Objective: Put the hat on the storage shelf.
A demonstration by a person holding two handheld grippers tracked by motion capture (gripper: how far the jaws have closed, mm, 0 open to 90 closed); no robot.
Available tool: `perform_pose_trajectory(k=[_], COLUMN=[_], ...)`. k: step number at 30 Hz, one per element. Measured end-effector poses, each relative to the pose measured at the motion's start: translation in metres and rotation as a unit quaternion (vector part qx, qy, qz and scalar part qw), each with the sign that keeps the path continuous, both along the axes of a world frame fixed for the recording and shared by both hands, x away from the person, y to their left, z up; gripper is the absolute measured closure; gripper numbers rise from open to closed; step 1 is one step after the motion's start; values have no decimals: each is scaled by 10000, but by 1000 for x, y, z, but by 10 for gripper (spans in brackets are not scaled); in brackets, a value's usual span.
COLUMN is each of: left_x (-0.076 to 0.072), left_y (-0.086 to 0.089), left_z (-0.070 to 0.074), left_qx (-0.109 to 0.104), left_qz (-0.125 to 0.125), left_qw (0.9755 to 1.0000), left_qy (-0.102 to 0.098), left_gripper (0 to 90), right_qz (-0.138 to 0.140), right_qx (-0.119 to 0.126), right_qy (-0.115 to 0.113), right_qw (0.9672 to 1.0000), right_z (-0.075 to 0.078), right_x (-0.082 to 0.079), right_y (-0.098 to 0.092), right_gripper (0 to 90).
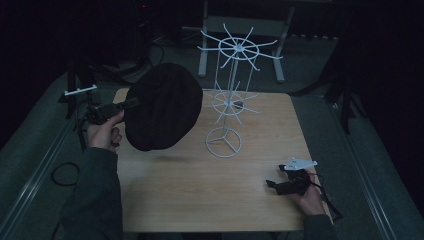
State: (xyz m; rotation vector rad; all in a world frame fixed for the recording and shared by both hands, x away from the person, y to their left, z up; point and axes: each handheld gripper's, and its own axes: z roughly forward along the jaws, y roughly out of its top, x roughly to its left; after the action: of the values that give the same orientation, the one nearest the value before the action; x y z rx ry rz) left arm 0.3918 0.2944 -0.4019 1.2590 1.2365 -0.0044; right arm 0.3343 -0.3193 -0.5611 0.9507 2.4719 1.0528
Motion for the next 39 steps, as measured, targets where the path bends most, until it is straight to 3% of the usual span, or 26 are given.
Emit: perform_pose_trajectory(k=[5,21,28,39], left_x=[2,10,12,13], left_y=[-3,-5,-4,-4], left_z=[5,15,16,18], left_qx=[-36,-422,-659,-818], left_qz=[2,91,119,171], left_qw=[10000,9990,9977,9962], left_qy=[-9,-91,-109,-226], left_gripper=[788,785,785,785], right_qz=[2,1,-1,7], right_qx=[0,-1,-1,-7], right_qy=[-2,-3,-2,-5], right_qw=[10000,10000,10000,10000], right_z=[0,0,0,0], right_x=[0,0,0,0], right_y=[0,0,0,0], right_gripper=[141,141,141,141])
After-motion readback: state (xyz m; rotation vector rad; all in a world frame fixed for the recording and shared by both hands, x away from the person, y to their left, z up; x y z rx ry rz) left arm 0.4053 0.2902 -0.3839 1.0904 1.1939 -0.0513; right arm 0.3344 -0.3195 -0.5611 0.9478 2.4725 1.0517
